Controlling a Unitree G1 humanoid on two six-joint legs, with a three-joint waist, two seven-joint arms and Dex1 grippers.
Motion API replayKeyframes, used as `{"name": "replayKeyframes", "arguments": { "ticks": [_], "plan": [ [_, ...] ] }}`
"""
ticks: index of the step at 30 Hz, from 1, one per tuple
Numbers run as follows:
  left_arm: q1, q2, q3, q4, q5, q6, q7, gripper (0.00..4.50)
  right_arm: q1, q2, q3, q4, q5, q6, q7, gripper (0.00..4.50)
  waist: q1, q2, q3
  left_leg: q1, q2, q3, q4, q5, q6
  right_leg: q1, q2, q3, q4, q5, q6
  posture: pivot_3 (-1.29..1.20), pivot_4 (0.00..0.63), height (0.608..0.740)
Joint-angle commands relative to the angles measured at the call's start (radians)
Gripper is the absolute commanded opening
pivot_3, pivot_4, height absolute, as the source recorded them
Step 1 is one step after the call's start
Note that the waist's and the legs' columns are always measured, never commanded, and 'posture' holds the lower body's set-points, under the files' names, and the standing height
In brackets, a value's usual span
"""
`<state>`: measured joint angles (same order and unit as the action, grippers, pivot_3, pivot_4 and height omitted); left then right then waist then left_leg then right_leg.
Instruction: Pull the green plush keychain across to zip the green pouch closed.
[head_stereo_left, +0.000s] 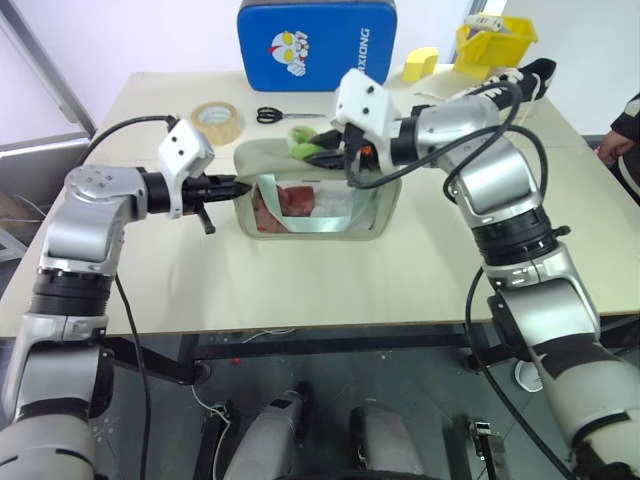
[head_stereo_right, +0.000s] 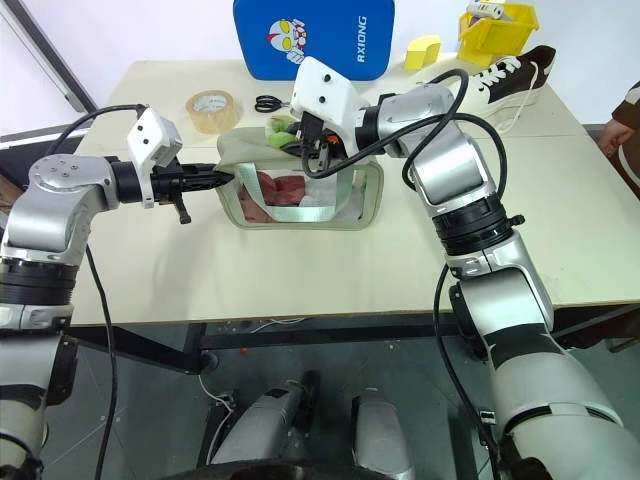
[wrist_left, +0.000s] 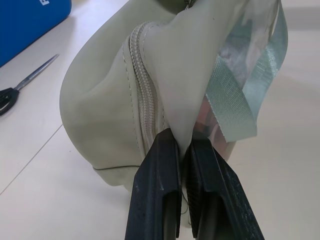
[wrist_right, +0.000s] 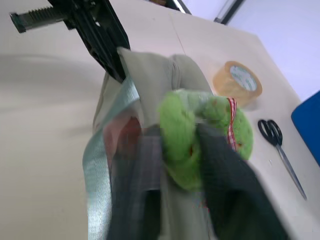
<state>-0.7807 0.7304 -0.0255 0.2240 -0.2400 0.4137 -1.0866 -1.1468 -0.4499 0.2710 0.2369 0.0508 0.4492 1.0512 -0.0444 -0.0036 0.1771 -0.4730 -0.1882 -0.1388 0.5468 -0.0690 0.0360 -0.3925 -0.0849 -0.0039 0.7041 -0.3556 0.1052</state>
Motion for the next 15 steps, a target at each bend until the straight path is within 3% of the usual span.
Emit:
{"name": "replayKeyframes", "arguments": {
  "ticks": [1, 8, 15],
  "plan": [
    [-0.034, 0.002, 0.012, -0.010, 0.000, -0.025, 0.003, 0.00, -0.011, -0.019, -0.021, -0.011, -0.013, -0.017, -0.020, 0.05, 0.000, 0.000, 0.000, 0.000, 0.000, 0.000, 0.000, 0.000, 0.000, 0.000, 0.000, 0.000, 0.000, 0.000, 0.000, 0.00, 0.150, 0.740],
    [-0.027, 0.004, 0.019, -0.005, 0.002, -0.029, 0.003, 0.00, -0.007, -0.130, -0.125, -0.014, -0.057, 0.049, -0.168, 0.05, 0.004, 0.000, 0.000, 0.000, 0.000, 0.000, 0.000, 0.000, 0.000, 0.000, 0.000, 0.000, 0.000, 0.000, 0.000, 0.00, 0.150, 0.740],
    [-0.024, 0.008, 0.022, -0.001, 0.000, -0.023, 0.001, 0.00, 0.140, -0.297, -0.192, -0.077, -0.138, 0.075, -0.299, 0.05, 0.004, 0.000, 0.000, 0.000, 0.000, 0.000, 0.000, -0.002, 0.003, 0.000, -0.001, 0.000, 0.000, 0.000, 0.000, 0.00, 0.150, 0.740]
  ]
}}
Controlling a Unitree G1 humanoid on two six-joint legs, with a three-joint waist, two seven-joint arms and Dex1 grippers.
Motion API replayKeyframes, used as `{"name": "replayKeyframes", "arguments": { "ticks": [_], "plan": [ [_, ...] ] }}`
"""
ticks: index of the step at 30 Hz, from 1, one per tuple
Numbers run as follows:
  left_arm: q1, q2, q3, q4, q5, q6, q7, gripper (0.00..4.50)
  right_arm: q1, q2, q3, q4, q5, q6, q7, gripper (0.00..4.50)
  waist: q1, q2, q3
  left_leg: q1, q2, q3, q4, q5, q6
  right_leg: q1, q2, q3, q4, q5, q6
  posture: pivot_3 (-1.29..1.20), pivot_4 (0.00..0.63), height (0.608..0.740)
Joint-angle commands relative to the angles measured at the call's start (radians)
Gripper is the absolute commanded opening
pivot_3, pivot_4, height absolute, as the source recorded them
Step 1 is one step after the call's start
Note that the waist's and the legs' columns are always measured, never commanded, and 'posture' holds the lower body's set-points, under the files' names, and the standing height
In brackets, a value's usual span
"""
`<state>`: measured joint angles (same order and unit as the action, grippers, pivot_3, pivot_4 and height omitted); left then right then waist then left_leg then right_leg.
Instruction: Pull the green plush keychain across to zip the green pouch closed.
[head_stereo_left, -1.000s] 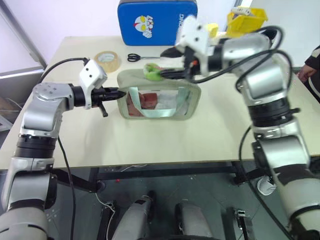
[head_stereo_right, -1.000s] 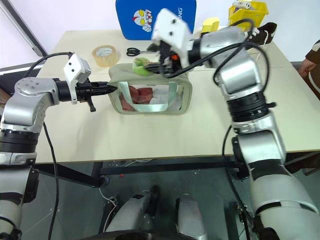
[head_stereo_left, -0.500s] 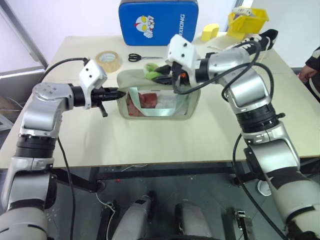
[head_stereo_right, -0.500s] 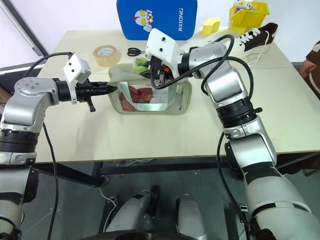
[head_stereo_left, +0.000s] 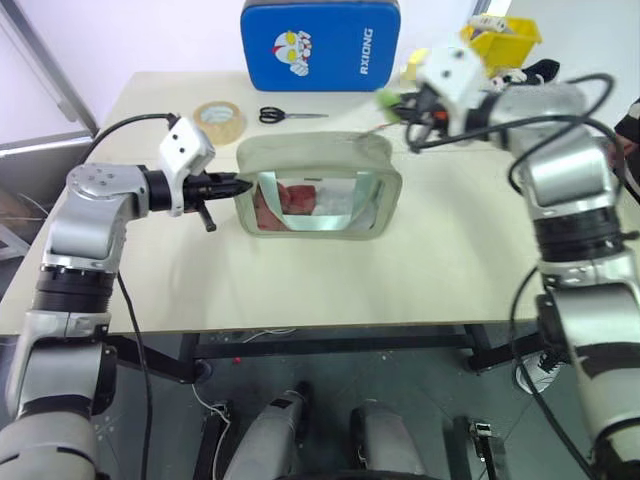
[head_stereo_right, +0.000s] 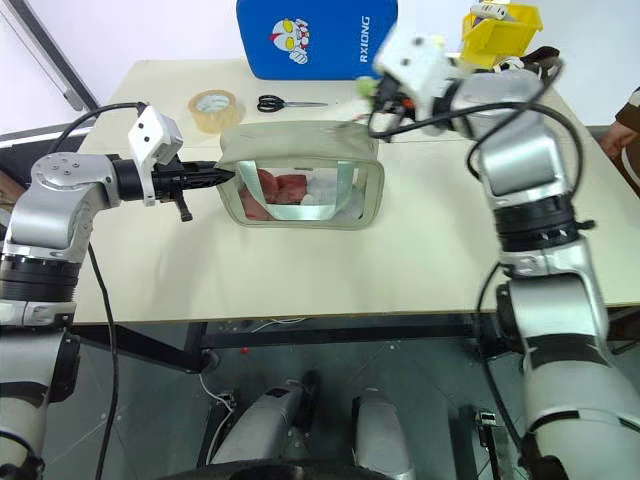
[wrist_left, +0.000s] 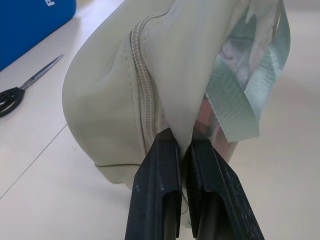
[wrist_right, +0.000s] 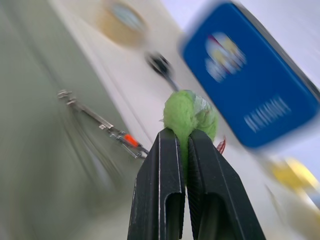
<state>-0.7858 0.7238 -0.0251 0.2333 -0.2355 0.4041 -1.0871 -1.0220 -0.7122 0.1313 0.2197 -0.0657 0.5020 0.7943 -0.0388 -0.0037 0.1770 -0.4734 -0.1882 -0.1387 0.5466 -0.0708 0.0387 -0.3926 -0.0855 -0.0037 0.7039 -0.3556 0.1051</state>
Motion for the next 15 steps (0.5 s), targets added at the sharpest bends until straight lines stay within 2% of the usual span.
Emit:
{"name": "replayKeyframes", "arguments": {
  "ticks": [1, 4, 7, 11, 15],
  "plan": [
    [-0.023, 0.013, 0.020, -0.006, -0.003, -0.014, 0.002, 0.00, 0.037, -0.049, -0.062, -0.064, -0.031, 0.028, -0.065, 0.05, -0.003, 0.000, 0.000, 0.000, 0.000, 0.000, 0.000, 0.000, 0.000, 0.000, 0.000, 0.000, 0.000, 0.000, 0.000, 0.00, 0.150, 0.740],
    [-0.030, 0.006, 0.015, 0.006, -0.001, -0.013, 0.004, 0.00, 0.126, -0.085, -0.072, -0.070, -0.074, 0.027, -0.133, 0.05, -0.005, 0.000, 0.000, 0.000, 0.000, 0.000, -0.001, 0.000, 0.000, 0.000, -0.001, 0.000, 0.000, 0.000, 0.000, 0.00, 0.150, 0.740],
    [-0.029, -0.012, 0.005, 0.003, 0.001, -0.009, 0.008, 0.00, 0.260, -0.029, -0.046, -0.024, -0.068, 0.015, -0.184, 0.05, -0.004, -0.001, -0.001, 0.001, 0.000, 0.000, -0.001, 0.000, 0.000, 0.001, -0.001, 0.000, 0.000, 0.000, 0.000, 0.00, 0.150, 0.740],
    [-0.033, -0.020, 0.001, -0.002, 0.000, 0.002, 0.009, 0.00, 0.339, 0.164, -0.056, 0.005, 0.024, 0.058, -0.224, 0.05, -0.009, -0.002, -0.001, 0.004, 0.000, 0.000, -0.001, 0.000, 0.000, 0.004, 0.000, 0.000, 0.000, 0.000, 0.000, 0.00, 0.150, 0.740],
    [-0.027, -0.018, 0.002, -0.014, -0.003, 0.009, 0.008, 0.00, 0.354, 0.253, -0.059, 0.025, 0.049, 0.076, -0.248, 0.05, -0.005, -0.001, -0.001, 0.004, 0.000, 0.000, -0.001, 0.003, -0.003, 0.004, 0.000, 0.000, 0.000, 0.000, 0.000, 0.00, 0.150, 0.740]
  ]
}}
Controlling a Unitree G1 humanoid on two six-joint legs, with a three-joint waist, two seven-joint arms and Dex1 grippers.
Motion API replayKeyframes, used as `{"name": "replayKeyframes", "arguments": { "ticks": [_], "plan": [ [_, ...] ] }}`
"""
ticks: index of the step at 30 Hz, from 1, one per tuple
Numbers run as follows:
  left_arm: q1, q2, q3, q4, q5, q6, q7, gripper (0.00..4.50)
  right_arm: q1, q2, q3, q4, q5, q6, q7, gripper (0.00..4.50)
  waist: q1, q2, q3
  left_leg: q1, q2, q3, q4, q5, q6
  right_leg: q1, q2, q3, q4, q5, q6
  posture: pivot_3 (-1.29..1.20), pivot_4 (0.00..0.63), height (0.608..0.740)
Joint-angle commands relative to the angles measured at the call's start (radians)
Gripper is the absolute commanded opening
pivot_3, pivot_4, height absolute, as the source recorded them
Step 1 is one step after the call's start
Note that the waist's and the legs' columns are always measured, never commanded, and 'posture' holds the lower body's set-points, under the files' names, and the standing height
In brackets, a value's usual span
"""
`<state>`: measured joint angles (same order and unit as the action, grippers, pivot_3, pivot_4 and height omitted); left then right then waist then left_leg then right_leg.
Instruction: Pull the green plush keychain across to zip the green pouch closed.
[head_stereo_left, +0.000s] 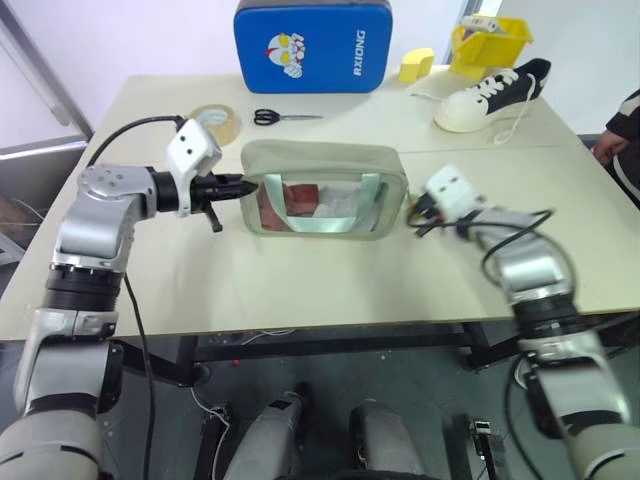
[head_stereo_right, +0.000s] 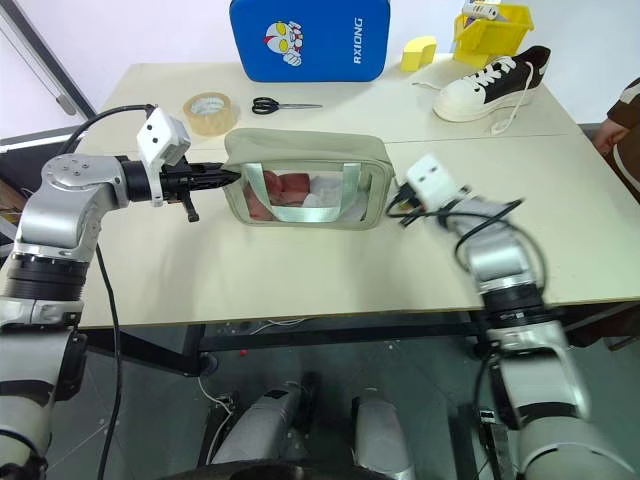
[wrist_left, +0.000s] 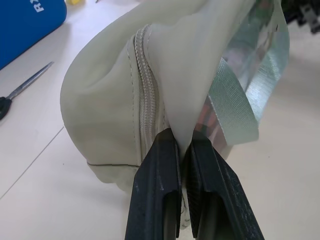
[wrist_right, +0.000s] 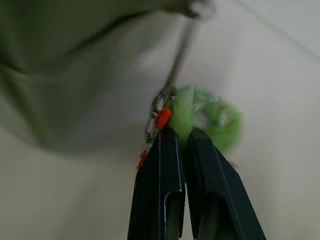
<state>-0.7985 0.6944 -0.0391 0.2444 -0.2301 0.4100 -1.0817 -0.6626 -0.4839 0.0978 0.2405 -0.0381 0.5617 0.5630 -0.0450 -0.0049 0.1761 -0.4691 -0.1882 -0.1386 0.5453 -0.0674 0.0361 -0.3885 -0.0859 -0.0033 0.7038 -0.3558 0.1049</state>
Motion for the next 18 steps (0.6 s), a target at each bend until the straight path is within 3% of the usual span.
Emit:
{"name": "replayKeyframes", "arguments": {
  "ticks": [1, 7, 9, 13, 15, 17, 18],
  "plan": [
    [-0.012, 0.012, 0.017, -0.029, -0.009, 0.006, 0.002, 0.00, -0.003, 0.039, -0.028, 0.004, 0.032, 0.023, -0.018, 0.05, 0.002, 0.000, 0.000, 0.000, 0.000, 0.000, 0.000, 0.000, 0.000, 0.000, 0.000, 0.000, 0.000, 0.000, 0.000, 0.00, 0.150, 0.740],
    [-0.003, 0.018, 0.024, -0.044, -0.010, 0.015, 0.008, 0.00, -0.028, 0.019, -0.085, -0.064, 0.094, 0.063, 0.020, 0.05, 0.002, 0.000, 0.000, 0.002, 0.000, 0.000, 0.000, -0.003, 0.003, 0.001, 0.000, 0.000, 0.000, 0.000, 0.000, 0.00, 0.150, 0.740],
    [-0.007, 0.018, 0.034, -0.038, -0.012, 0.014, 0.018, 0.00, -0.042, -0.044, -0.091, -0.104, 0.111, 0.071, 0.080, 0.70, 0.004, 0.000, 0.000, 0.001, 0.000, 0.000, 0.000, -0.003, 0.003, 0.001, 0.000, 0.000, 0.000, 0.000, 0.000, 0.00, 0.150, 0.740],
    [-0.038, 0.053, 0.056, -0.008, -0.034, 0.024, -0.023, 1.47, -0.081, -0.234, -0.098, -0.171, 0.150, 0.066, 0.253, 2.42, 0.004, 0.000, 0.000, 0.000, 0.000, 0.000, 0.000, -0.003, 0.003, 0.000, 0.000, 0.000, 0.000, 0.000, 0.000, 0.00, 0.150, 0.740],
    [-0.061, 0.074, 0.074, 0.007, -0.059, 0.048, -0.049, 2.62, -0.108, -0.321, -0.100, -0.190, 0.180, 0.068, 0.346, 3.60, 0.003, 0.000, 0.000, -0.001, 0.000, 0.000, 0.000, -0.003, 0.003, -0.001, 0.000, 0.000, 0.000, 0.000, 0.000, 0.00, 0.150, 0.740],
    [-0.087, 0.104, 0.087, 0.036, -0.074, 0.063, -0.075, 3.52, -0.140, -0.409, -0.099, -0.226, 0.233, 0.087, 0.465, 4.49, 0.000, 0.000, 0.000, -0.001, 0.000, 0.000, 0.000, -0.004, 0.003, -0.001, 0.000, 0.000, 0.000, 0.000, 0.000, 0.00, 0.150, 0.740],
    [-0.099, 0.121, 0.091, 0.053, -0.079, 0.069, -0.089, 4.11, -0.162, -0.440, -0.101, -0.250, 0.270, 0.112, 0.519, 4.50, -0.001, 0.001, 0.000, -0.001, 0.000, 0.000, 0.000, -0.004, 0.004, -0.001, 0.000, 0.000, -0.001, 0.000, 0.000, 0.00, 0.150, 0.740]
  ]
}}
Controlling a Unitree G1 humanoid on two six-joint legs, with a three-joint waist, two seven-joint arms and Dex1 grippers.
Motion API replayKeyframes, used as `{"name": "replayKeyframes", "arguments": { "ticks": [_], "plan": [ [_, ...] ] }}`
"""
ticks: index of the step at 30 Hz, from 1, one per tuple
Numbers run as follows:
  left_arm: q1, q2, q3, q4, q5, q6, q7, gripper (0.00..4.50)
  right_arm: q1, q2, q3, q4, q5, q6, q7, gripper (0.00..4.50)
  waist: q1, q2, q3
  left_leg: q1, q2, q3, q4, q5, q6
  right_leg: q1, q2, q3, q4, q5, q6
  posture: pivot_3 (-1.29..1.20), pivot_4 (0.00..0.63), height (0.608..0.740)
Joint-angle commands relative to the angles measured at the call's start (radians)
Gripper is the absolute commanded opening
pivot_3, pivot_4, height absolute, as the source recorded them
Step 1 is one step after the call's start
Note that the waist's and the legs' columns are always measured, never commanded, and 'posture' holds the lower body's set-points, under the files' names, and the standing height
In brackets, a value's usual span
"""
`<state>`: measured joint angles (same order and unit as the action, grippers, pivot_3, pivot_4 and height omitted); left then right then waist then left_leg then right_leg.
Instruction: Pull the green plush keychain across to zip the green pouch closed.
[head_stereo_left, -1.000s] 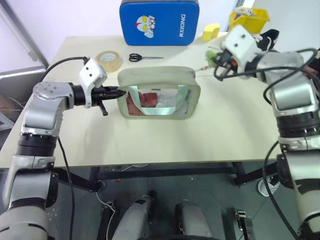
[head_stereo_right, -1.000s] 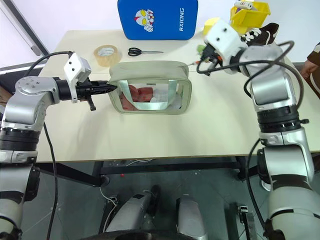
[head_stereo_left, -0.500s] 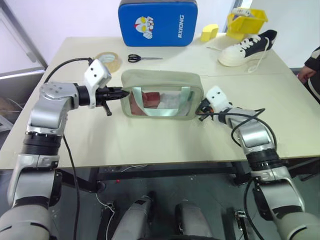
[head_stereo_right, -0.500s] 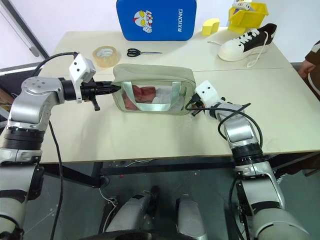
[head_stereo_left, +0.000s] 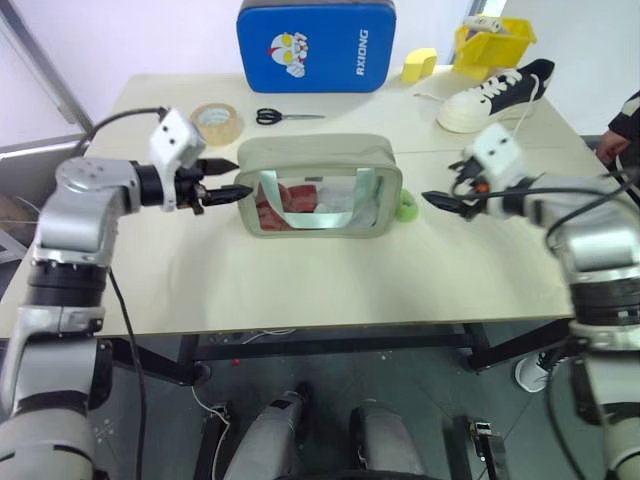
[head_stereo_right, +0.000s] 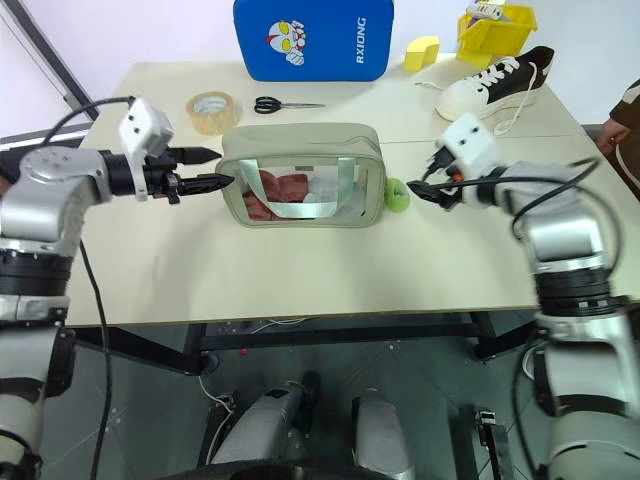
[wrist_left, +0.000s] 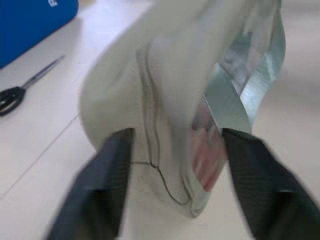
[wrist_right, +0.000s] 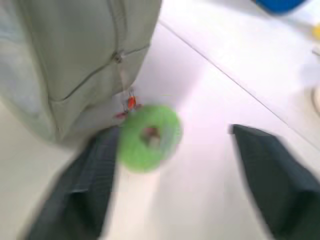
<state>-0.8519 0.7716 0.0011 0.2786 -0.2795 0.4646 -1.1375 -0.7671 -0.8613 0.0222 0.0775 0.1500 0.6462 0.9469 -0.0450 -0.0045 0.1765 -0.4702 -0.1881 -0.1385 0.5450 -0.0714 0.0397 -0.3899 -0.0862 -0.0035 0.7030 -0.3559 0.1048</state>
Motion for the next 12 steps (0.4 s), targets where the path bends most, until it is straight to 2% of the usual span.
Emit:
{"name": "replayKeyframes", "arguments": {
  "ticks": [1, 5, 12],
  "plan": [
    [-0.050, 0.059, 0.053, 0.030, -0.032, 0.012, -0.049, 4.44, -0.081, -0.071, -0.031, -0.111, 0.122, 0.062, 0.163, 4.50, -0.005, 0.000, 0.000, 0.000, 0.000, 0.000, -0.001, 0.000, 0.000, 0.000, 0.000, 0.000, 0.000, 0.000, 0.000, 0.00, 0.150, 0.740],
    [-0.061, 0.096, 0.064, 0.039, -0.048, 0.024, -0.083, 4.44, -0.160, -0.049, -0.042, -0.178, 0.217, 0.164, 0.172, 4.50, -0.014, 0.000, 0.000, 0.000, 0.001, 0.000, -0.001, 0.000, 0.001, 0.000, -0.001, 0.000, -0.001, -0.001, -0.001, 0.00, 0.150, 0.740],
    [-0.047, 0.093, 0.084, 0.036, -0.037, -0.004, -0.016, 4.44, -0.173, -0.006, -0.035, -0.206, 0.216, 0.159, 0.088, 4.50, 0.000, 0.000, 0.000, -0.006, 0.001, 0.001, -0.001, -0.001, 0.001, -0.005, -0.001, 0.000, -0.002, 0.000, -0.001, 0.00, 0.150, 0.740]
  ]
}}
